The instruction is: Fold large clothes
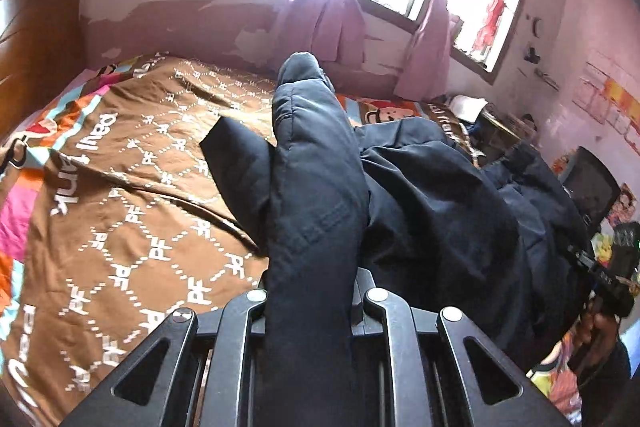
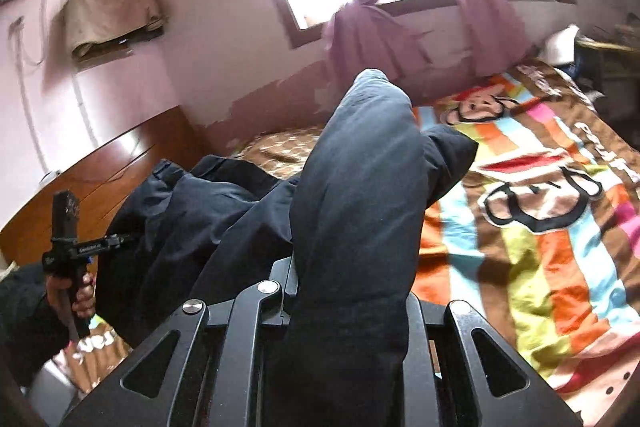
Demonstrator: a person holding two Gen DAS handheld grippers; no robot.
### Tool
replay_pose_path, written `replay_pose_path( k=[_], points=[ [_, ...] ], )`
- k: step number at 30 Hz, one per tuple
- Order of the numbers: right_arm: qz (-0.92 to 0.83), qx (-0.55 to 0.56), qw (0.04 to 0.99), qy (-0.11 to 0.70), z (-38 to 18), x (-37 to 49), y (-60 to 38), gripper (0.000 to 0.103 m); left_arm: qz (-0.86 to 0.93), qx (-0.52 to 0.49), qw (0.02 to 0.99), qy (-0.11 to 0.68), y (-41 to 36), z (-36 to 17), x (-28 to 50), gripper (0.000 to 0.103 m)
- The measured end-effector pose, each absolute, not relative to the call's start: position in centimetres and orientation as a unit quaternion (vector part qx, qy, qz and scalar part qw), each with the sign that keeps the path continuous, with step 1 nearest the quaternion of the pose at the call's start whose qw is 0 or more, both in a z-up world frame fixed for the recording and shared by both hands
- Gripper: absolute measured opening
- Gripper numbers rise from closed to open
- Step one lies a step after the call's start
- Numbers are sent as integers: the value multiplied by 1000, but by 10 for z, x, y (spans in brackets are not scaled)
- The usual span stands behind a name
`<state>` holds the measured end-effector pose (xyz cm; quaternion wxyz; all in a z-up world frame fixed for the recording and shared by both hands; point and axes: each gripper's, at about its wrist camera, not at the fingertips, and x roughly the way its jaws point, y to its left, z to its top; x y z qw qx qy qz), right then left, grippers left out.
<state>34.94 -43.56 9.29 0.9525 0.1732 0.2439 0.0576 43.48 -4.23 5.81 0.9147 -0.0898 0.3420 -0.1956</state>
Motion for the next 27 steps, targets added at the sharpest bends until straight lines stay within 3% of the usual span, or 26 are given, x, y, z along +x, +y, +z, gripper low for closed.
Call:
replay_pose_path(
  k=[6, 9, 12, 15, 17, 19, 20, 23, 27],
  points=[
    [-46, 162, 932, 321, 13, 377, -461, 20, -144, -58, 907, 391, -87, -10, 464, 16],
    [-42, 239, 915, 321, -18, 367, -484, 28, -110, -70, 906, 403, -85, -33, 463, 19],
    [-40, 273, 910, 309, -30, 362, -492, 37, -84, -90, 898, 422, -73, -43, 465, 30],
    [-53, 264, 910, 315, -31, 360, -491, 55, -51, -101, 887, 447, -61, -46, 470, 42],
    [-73, 255, 910, 317, -31, 358, -490, 77, -28, -109, 885, 451, -59, -43, 469, 58],
    [-96, 238, 916, 308, -29, 350, -489, 85, 1, -111, 891, 440, -56, -39, 463, 79],
    [-103, 228, 920, 303, -25, 346, -487, 92, 8, -114, 896, 429, -56, -35, 459, 83],
    [-122, 193, 931, 283, -10, 335, -480, 100, 4, -119, 908, 403, -56, -22, 445, 89],
    [-118, 157, 946, 257, 21, 322, -466, 102, 0, -106, 910, 402, -60, -8, 429, 90]
  ],
)
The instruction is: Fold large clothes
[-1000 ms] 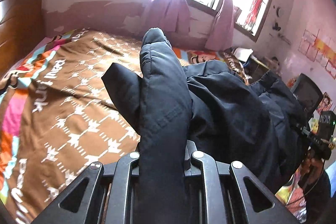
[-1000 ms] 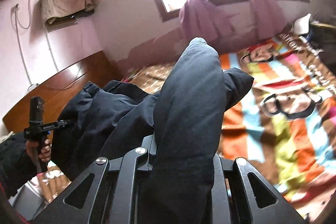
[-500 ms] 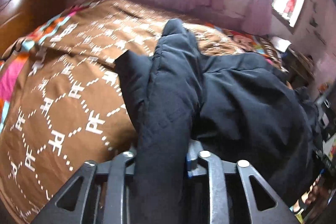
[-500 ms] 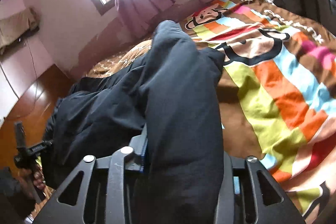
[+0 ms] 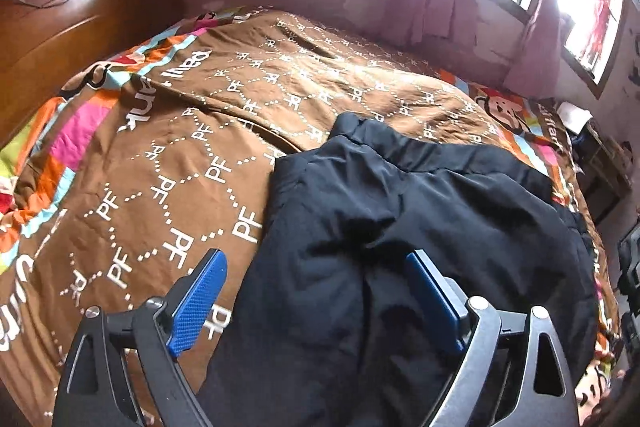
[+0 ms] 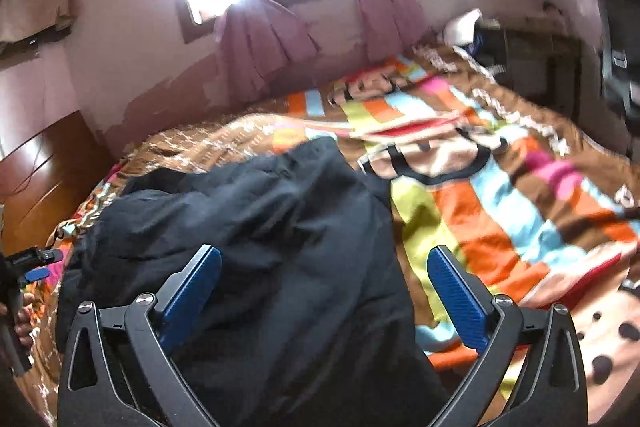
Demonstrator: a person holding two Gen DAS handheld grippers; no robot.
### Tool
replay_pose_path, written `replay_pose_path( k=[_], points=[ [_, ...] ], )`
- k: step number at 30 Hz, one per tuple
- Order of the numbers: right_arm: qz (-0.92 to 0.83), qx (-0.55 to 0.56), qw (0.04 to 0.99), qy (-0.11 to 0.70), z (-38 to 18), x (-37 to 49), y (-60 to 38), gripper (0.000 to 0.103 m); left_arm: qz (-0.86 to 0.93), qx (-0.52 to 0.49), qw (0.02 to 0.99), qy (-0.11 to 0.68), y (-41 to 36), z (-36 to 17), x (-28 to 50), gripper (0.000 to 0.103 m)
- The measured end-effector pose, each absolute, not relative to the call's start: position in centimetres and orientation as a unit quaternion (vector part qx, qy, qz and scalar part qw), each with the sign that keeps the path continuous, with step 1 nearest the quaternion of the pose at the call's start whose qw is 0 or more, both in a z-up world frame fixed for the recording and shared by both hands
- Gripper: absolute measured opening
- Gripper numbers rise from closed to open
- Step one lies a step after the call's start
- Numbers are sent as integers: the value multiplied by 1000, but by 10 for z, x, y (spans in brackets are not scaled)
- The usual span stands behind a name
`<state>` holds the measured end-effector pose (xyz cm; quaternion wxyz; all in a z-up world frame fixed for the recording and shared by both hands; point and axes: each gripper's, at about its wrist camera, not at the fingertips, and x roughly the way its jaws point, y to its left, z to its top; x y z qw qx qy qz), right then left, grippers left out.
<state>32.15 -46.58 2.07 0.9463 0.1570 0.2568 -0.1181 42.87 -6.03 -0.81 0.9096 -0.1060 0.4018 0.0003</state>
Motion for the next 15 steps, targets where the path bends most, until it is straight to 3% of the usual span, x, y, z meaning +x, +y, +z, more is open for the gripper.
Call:
replay_pose_path(
  k=[3, 6, 15],
  points=[
    [-103, 141, 954, 245, 44, 310, -450, 102, -10, -117, 915, 387, -60, 6, 413, 91],
    [-94, 130, 959, 234, 61, 297, -438, 102, -24, -135, 919, 370, -59, 21, 394, 103],
    [-76, 113, 972, 192, 111, 244, -404, 102, -64, -130, 941, 305, -61, 70, 330, 103]
  ],
)
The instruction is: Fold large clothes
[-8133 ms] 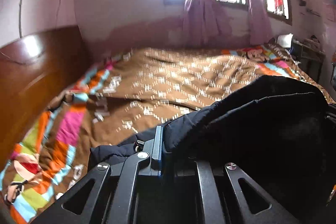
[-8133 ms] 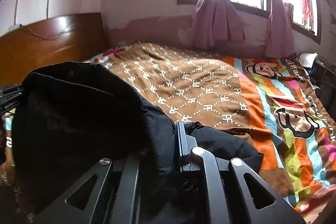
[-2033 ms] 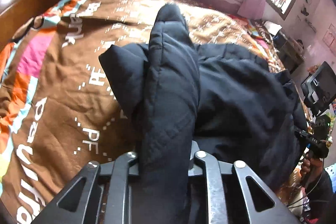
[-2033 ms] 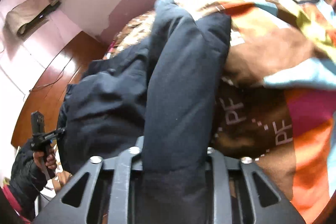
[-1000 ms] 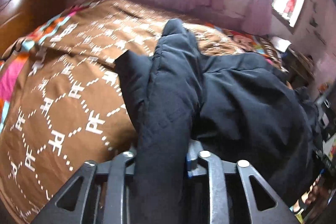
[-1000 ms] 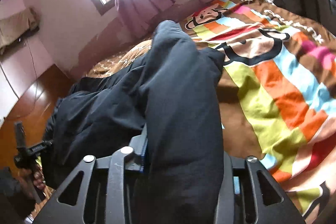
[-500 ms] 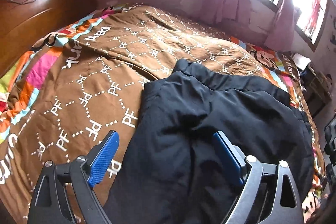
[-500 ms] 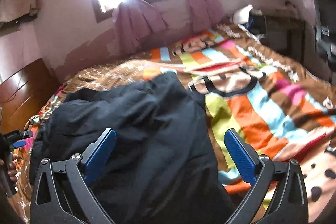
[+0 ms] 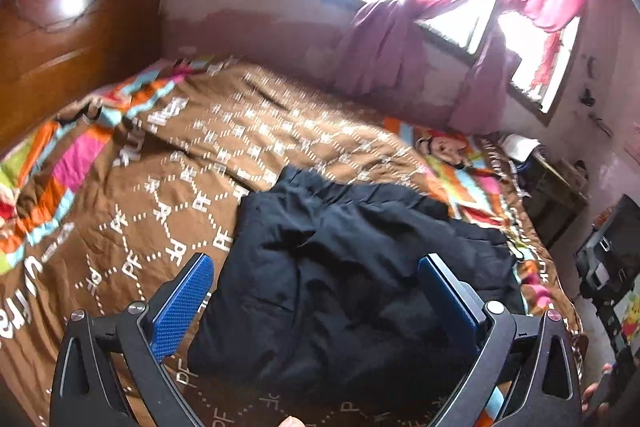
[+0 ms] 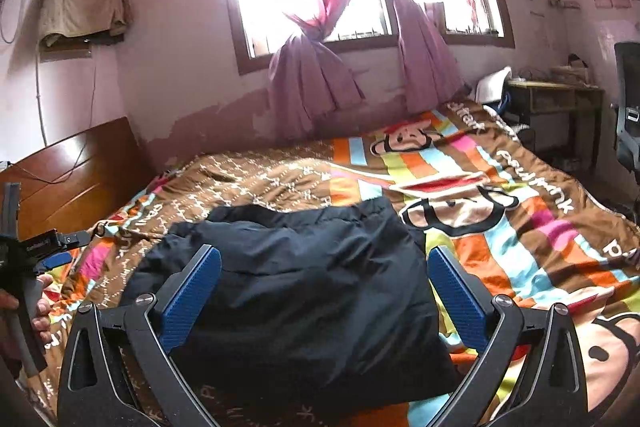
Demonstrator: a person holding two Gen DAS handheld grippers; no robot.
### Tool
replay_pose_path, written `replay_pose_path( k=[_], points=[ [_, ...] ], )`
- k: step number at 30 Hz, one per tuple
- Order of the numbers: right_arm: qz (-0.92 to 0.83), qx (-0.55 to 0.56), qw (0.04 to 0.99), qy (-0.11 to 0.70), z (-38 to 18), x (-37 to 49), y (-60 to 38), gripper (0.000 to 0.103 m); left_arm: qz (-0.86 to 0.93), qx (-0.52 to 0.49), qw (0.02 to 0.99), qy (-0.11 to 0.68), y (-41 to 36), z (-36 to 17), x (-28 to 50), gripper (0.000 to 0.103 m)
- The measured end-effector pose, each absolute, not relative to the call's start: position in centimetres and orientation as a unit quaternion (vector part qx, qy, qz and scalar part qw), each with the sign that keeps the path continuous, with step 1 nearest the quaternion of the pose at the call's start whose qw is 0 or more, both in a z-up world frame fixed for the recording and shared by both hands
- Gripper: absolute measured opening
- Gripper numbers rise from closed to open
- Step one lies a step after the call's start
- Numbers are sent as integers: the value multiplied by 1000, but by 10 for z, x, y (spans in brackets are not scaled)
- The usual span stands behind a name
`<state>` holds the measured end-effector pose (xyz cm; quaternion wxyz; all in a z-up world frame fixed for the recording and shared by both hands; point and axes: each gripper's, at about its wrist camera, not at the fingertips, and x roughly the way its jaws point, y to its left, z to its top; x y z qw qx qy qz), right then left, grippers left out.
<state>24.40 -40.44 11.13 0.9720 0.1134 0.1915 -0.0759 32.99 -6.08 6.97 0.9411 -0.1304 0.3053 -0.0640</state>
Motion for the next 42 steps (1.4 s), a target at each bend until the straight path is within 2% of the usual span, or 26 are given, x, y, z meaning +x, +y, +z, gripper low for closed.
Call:
replay_pose_path(
  k=[7, 13, 25, 42],
  points=[
    [-65, 102, 981, 154, 144, 202, -379, 102, -51, -67, 974, 208, -71, 110, 262, 103],
    [-52, 98, 985, 131, 164, 174, -363, 102, -57, -23, 986, 155, -84, 132, 219, 103],
    [-29, 95, 989, 108, 175, 119, -332, 102, -89, -23, 987, 135, -85, 146, 156, 103],
    [-79, 78, 991, 74, 150, 48, -300, 102, -77, -2, 992, 102, -78, 124, 93, 103]
  ],
)
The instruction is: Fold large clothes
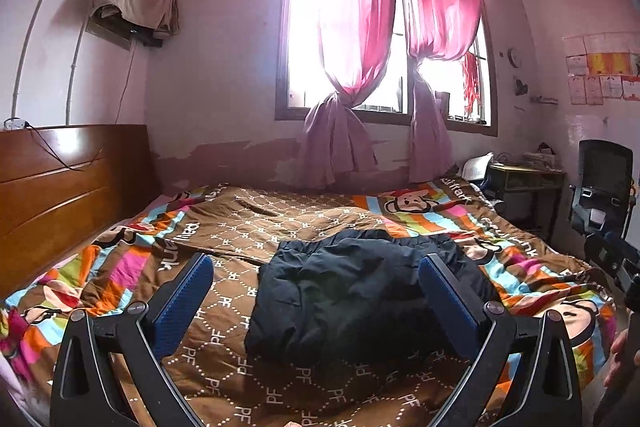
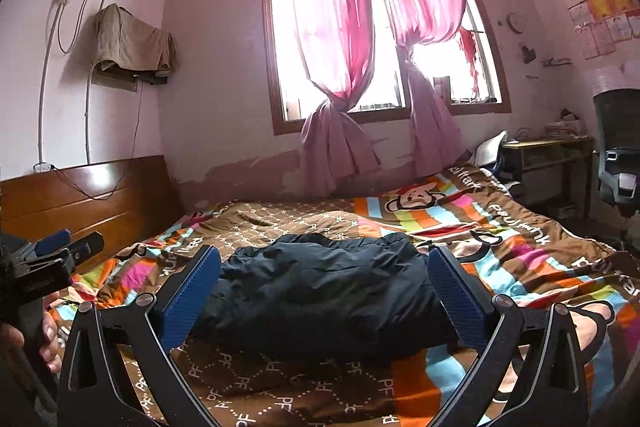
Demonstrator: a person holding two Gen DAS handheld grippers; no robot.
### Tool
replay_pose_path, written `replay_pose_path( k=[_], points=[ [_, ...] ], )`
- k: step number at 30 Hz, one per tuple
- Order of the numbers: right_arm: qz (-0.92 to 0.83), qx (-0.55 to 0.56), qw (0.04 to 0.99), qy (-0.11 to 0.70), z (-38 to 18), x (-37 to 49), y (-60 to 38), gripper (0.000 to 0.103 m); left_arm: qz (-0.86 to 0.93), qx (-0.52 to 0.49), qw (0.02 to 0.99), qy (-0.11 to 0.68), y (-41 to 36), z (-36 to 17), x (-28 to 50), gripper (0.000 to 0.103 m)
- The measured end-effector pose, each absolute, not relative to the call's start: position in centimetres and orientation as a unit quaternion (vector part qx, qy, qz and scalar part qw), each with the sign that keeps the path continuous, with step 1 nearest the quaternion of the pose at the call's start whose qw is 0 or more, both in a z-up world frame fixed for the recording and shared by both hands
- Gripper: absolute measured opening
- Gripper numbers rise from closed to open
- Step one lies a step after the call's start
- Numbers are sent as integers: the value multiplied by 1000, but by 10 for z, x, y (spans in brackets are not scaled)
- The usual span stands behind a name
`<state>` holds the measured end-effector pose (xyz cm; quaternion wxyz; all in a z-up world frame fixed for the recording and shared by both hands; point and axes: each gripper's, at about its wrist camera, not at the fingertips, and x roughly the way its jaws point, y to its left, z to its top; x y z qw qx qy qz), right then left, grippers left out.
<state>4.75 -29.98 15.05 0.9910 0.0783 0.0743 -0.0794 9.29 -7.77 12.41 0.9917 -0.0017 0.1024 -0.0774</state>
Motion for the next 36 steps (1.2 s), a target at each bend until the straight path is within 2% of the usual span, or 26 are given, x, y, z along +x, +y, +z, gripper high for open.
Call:
replay_pose_path(
  k=[12, 23, 36],
  points=[
    [-77, 59, 992, 81, 140, 41, -275, 102, -74, 7, 993, 93, -73, 104, 77, 103],
    [-81, 59, 988, 116, 91, 47, -269, 102, -79, -23, 988, 129, -57, 53, 79, 103],
    [-90, 61, 985, 136, 58, 52, -272, 102, -67, 18, 987, 142, -65, 23, 80, 103]
  ],
)
